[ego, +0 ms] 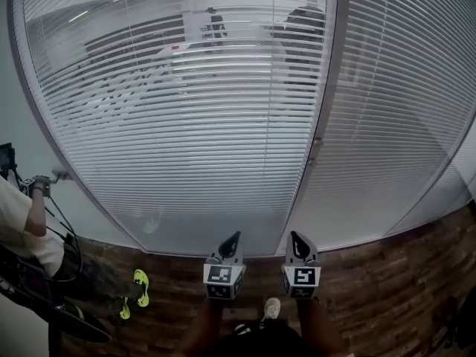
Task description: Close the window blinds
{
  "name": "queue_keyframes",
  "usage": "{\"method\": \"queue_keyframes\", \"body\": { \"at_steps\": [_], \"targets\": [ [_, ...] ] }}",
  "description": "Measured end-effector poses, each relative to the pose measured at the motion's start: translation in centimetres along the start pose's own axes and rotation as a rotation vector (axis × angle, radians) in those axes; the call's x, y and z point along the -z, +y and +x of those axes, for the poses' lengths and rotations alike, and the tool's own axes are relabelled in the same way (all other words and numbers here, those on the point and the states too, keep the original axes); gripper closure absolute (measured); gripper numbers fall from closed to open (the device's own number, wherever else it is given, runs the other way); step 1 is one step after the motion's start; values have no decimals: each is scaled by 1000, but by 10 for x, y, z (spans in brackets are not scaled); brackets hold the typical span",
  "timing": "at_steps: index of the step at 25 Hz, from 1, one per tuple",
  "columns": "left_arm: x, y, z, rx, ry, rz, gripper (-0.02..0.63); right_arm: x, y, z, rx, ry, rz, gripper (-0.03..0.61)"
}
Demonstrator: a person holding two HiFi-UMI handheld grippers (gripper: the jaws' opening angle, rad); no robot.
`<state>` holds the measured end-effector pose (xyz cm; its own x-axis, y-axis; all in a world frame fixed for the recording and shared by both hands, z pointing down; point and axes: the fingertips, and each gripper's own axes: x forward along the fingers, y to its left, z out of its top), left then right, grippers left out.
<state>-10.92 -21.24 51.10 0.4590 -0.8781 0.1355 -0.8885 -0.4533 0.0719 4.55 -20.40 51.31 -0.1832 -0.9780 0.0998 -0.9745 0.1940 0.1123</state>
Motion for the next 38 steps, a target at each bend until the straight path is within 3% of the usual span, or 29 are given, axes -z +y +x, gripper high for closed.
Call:
{"method": "queue_keyframes", "body": {
  "at_steps": [14,23,28,35,38],
  "targets": [
    [1,12,79,-10,-23,46,620,16,-44,70,-9,-18,12,577],
    [-24,13,119,-43,-29,40,620,-7,-70,109,-45,-67,-16,577],
    [-34,10,140,-50,-39,43,620,-12,-82,125,-38,-70,24,577],
    [-24,4,93,-59,-30,41,620,-17,-58,85,-59,-112,-42,577],
    [-24,4,107,-70,-21,59,620,-24,-65,93,-70,-123,-92,577]
  ]
}}
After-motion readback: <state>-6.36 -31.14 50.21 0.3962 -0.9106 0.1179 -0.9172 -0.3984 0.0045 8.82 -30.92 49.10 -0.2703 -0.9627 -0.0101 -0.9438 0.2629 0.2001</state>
